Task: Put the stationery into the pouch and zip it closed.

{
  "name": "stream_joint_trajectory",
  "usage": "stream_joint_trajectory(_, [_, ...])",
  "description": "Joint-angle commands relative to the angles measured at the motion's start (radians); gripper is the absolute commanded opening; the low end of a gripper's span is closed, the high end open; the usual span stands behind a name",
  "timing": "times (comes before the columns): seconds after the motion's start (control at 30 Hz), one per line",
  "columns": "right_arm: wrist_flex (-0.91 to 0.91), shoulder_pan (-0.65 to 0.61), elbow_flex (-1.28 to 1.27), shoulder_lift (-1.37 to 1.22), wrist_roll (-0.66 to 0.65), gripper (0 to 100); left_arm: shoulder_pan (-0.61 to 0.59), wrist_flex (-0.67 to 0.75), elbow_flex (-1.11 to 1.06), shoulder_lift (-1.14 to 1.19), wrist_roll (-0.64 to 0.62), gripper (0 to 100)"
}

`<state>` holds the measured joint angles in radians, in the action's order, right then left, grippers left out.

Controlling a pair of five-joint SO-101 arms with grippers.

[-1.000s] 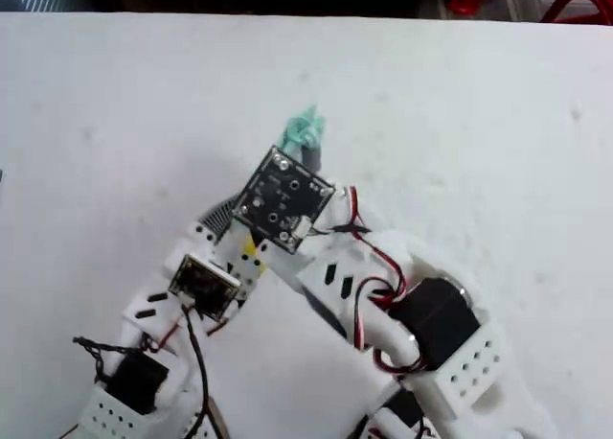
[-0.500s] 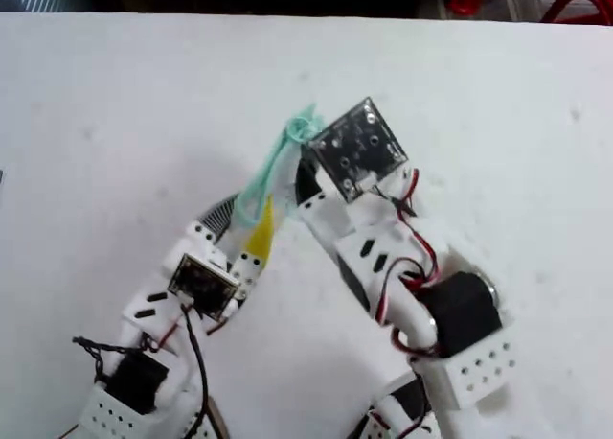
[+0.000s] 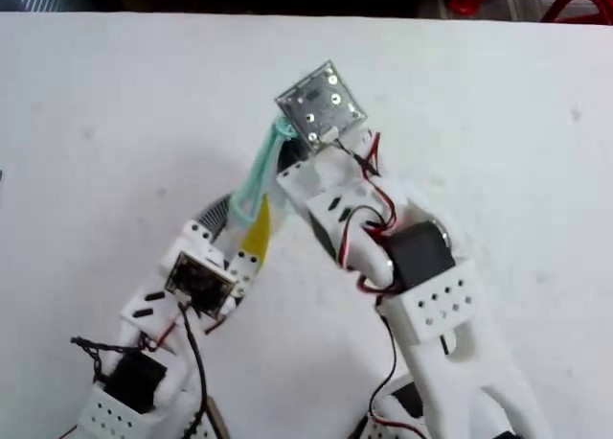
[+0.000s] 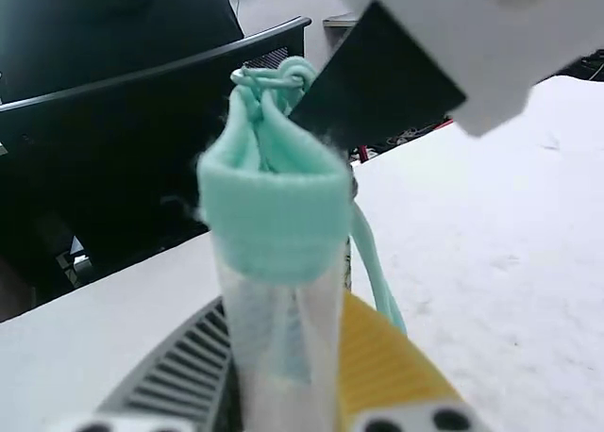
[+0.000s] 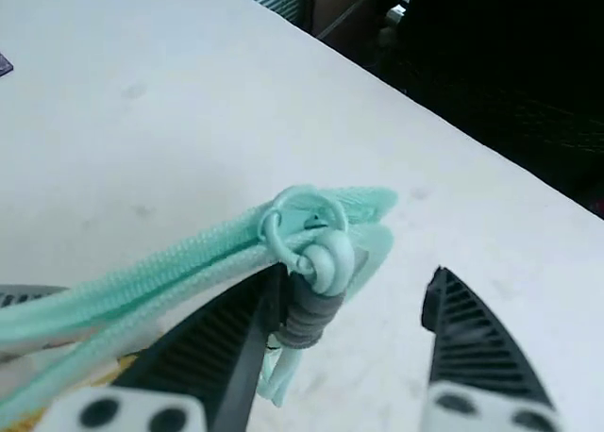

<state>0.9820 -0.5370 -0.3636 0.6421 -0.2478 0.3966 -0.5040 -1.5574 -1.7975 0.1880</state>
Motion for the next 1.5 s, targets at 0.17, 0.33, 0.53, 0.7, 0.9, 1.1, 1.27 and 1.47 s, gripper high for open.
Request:
stream_joint_trajectory(0.17, [-0.088,-0.015,0.008,-0.104,-0.135,2.9,0.007,0.009,0.034,-0.013,0.011,4])
stream_joint_trajectory(0.33, [-0.084,-0.030,0.006,-0.059,-0.133,1.9,0.005,0.009,0.034,-0.013,0.012,4])
stream_joint_trajectory(0.53, [0.018,-0.147,0.006,0.154,-0.141,1.8,0.005,0.009,0.034,-0.013,0.012,4])
stream_joint_trajectory(0.7, [0.145,-0.283,-0.008,0.205,-0.143,1.8,0.008,0.009,0.034,-0.013,0.012,4])
stream_joint_trajectory(0.9, [0.259,-0.344,-0.008,0.205,-0.189,1.8,0.005,0.009,0.034,-0.013,0.012,4])
stream_joint_trajectory(1.1, [0.275,-0.363,-0.021,0.200,-0.184,1.8,0.010,0.009,0.034,-0.013,0.012,4])
stream_joint_trajectory(1.27, [0.277,-0.398,-0.021,0.209,-0.186,1.8,0.008,0.009,0.034,-0.013,0.012,4])
stream_joint_trajectory(1.47, [0.332,-0.479,0.015,0.211,-0.249,1.8,0.008,0.009,0.034,-0.013,0.012,4])
